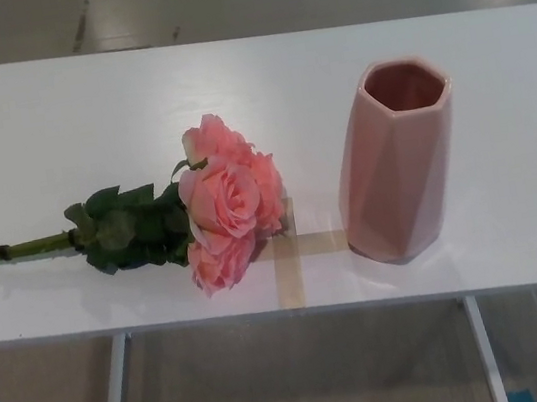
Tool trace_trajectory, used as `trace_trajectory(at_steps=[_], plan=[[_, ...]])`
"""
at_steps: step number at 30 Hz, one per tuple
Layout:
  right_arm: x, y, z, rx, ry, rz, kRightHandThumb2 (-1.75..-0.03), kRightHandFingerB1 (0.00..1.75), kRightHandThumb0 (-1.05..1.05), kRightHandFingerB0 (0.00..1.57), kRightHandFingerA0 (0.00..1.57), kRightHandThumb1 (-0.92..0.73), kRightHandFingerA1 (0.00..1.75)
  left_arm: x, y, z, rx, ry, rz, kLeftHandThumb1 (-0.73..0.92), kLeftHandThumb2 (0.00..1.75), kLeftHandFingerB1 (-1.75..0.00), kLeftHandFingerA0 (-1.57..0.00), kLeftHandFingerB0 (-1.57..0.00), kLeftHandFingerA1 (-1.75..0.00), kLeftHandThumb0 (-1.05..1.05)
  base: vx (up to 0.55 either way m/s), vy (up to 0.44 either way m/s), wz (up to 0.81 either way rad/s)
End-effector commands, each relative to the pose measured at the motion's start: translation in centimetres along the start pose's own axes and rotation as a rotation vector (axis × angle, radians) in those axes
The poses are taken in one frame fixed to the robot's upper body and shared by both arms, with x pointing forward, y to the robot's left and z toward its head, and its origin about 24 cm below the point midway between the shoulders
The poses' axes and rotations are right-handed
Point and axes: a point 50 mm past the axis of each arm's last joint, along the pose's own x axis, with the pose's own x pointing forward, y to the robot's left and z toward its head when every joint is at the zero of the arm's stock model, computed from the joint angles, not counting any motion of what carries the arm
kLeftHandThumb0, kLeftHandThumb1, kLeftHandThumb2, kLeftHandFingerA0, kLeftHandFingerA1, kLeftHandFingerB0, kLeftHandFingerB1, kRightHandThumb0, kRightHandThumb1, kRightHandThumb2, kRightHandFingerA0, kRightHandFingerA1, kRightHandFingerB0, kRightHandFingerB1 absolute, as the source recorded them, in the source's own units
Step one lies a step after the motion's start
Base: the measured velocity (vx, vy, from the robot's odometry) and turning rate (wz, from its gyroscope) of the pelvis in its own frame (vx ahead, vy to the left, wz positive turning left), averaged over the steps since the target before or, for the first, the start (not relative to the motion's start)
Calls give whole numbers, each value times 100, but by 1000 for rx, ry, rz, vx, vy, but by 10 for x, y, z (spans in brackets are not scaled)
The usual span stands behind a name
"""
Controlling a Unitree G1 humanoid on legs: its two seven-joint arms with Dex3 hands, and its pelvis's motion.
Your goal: Use the left hand to pick up the rose and then lift and insert it into the pink vase.
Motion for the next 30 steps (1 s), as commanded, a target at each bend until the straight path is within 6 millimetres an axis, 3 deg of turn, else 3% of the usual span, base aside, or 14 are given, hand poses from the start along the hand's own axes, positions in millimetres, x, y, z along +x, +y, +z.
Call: trace_trajectory(at_steps=[1,7,8,9,18,19,20,22,23,25,28,29,30], plan=[[-1,-4,-3,-3,8,-21,-59,38,-31,49,69,-65,43,-46,-19,42,214,-175,-379,42,61,-28,-3,-5,-26,-28,0,0,0],[-1,-3,-3,-14,6,-21,-59,38,-31,49,69,-65,43,-71,-29,92,258,-393,-390,41,52,-32,-8,-8,-38,-25,0,0,0],[-1,-3,-3,-12,5,-21,-59,38,-31,49,69,-65,43,-76,-33,103,263,-470,-374,32,82,-49,-4,0,-52,-20,0,0,0],[-1,-3,-3,-11,4,-21,-59,38,-31,49,69,-65,43,-77,-34,107,263,-496,-370,32,82,-49,-4,0,-52,-20,0,0,0],[-1,-3,-4,-14,11,-22,-59,38,-31,49,69,-65,43,-94,-37,157,356,-761,-242,13,72,-50,-7,-4,-52,-20,0,0,0],[-1,-3,-5,-19,12,-21,-59,38,-31,49,69,-65,43,-95,-35,164,356,-797,-196,30,51,-43,-18,-18,-47,-28,0,0,0],[-1,-2,-5,-24,12,-19,-59,38,-31,49,69,-65,43,-94,-34,173,359,-855,-98,9,70,-53,-10,-10,-54,-15,0,0,0],[-1,-2,-6,-28,10,-17,-59,38,-31,49,69,-65,43,-93,-34,181,364,-906,-2,7,70,-52,-11,-11,-54,-14,0,0,0],[-1,-3,-6,-27,13,-16,-59,38,-31,49,69,-65,43,-92,-33,188,380,-932,63,27,52,-34,-20,-24,-39,-26,0,0,0],[-1,-3,-6,-22,15,-16,-59,38,-31,49,69,-65,43,-86,-29,203,428,-962,169,26,49,-30,-18,-27,-35,-25,0,0,0],[-1,-4,-7,-16,16,-18,-59,38,-31,49,69,-65,43,-74,-22,217,476,-960,208,26,53,-32,-21,-24,-38,-29,0,0,0],[-1,-5,-6,-12,17,-17,-59,38,-31,50,69,-65,43,-61,-17,226,510,-954,229,5,71,-52,-15,-14,-54,-14,0,0,0],[-1,-4,-5,-10,14,-17,-59,38,-31,50,69,-65,43,-59,-16,228,515,-955,235,5,71,-52,-15,-14,-54,-14,0,0,0]])
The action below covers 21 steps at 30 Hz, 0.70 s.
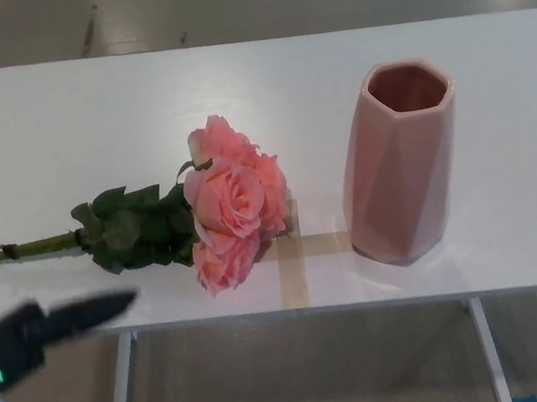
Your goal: Use the left hand to pick up the rose and then lift and insert it into the pink vase.
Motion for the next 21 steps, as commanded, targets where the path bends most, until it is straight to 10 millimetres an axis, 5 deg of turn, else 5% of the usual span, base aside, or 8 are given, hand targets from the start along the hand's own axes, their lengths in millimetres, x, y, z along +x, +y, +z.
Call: trace_trajectory(at_steps=[1,3,10,11,16,17,19,21], plan=[[0,-5,-3,7,6,-14,-59,38,-31,49,69,-65,43,34,18,-16,143,63,129,26,52,-33,-28,-28,-39,-33,0,0,0],[0,-5,-3,5,3,-10,-59,38,-31,49,69,-65,43,48,23,-23,176,80,131,8,73,-52,-14,-13,-54,-17,0,0,0],[-1,-5,-3,-1,4,-9,-59,38,-31,50,68,-65,43,81,41,-41,262,158,131,20,81,-49,-6,-6,-50,-27,0,0,0],[0,-5,-3,-2,4,-9,-59,38,-31,50,68,-65,43,86,44,-44,275,171,126,42,53,-28,-20,-19,-30,-52,0,0,0],[0,-6,-3,-6,4,-9,-59,38,-31,50,68,-65,43,109,48,-63,355,353,1,35,71,-27,-3,-8,-18,-54,0,0,0],[0,-6,-3,-3,2,-8,-59,38,-31,50,68,-65,43,113,49,-65,365,386,-25,43,54,-25,0,-8,-23,-55,0,0,0],[0,-6,-2,-2,0,-9,-59,38,-31,50,67,-65,43,119,50,-68,388,431,-56,42,56,-24,0,-6,-21,-55,0,0,0],[0,-5,-1,15,-1,-10,-59,38,-31,50,67,-65,43,131,51,-74,420,486,-95,35,71,-23,-2,-5,-17,-53,0,0,0]])
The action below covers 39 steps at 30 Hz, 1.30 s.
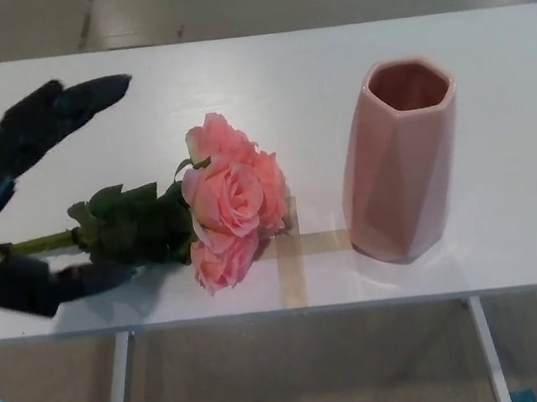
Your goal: Use the left hand to pick up the rose and then lift and insert it into the pink vase.
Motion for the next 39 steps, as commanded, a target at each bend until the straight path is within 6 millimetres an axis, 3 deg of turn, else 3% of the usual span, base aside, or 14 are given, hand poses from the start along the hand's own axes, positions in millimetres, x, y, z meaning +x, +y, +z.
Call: trace_trajectory(at_steps=[1,7,8,9,23,39], plan=[[0,-6,-1,18,3,-10,-59,38,-31,50,67,-65,43,30,4,-29,207,343,-115,35,71,-23,-2,-5,-17,-53,0,0,0],[2,-3,5,24,-7,-9,-59,38,-31,51,67,-65,43,53,-1,-36,269,392,-155,35,68,-22,-4,-5,-17,-55,0,0,0],[2,-3,5,20,-8,-8,-59,38,-31,51,67,-65,43,55,-4,-36,284,395,-161,43,54,-25,0,-5,-23,-54,0,0,0],[2,-3,6,18,-10,-8,-59,38,-31,51,67,-64,43,57,-6,-37,297,397,-166,33,74,-27,0,-5,-20,-49,0,0,0],[2,-3,8,31,-20,1,-59,38,-31,50,67,-64,43,73,-23,-46,343,461,-242,36,71,-25,-6,-7,-13,-53,0,0,0],[2,-3,6,32,-18,-2,-59,38,-31,50,67,-64,43,86,-35,-62,294,552,-248,33,71,-31,0,-9,-20,-48,0,0,0]])
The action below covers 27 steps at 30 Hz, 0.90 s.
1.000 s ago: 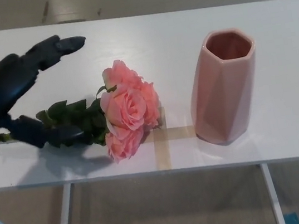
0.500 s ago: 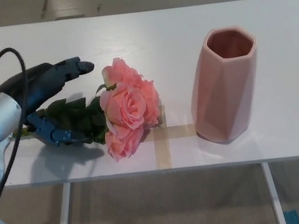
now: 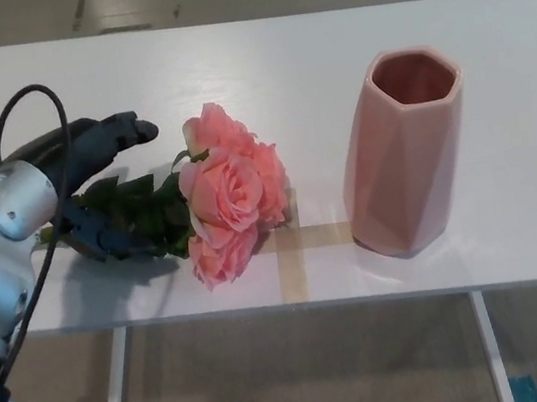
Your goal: Use the left hand to pick up the rose and then lift and insert it into the pink vase.
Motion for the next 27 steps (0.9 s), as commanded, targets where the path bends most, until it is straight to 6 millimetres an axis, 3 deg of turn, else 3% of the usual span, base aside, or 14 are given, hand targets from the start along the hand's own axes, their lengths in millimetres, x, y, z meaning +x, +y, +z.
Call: trace_trajectory(at_steps=[1,16,27], plan=[[-1,-4,-6,7,11,-9,-59,38,-31,50,67,-64,43,4,-1,2,21,25,18,33,71,-31,0,-9,-20,-48,0,0,0],[-1,-3,-4,8,3,4,-59,38,-31,50,65,-64,42,11,-8,9,16,-3,16,33,71,-33,-3,-8,-22,-48,0,0,0],[-1,-4,-3,33,0,-5,-59,38,-30,51,66,-64,43,26,-32,2,-4,43,-70,33,69,-35,-3,-8,-24,-48,0,0,0]])
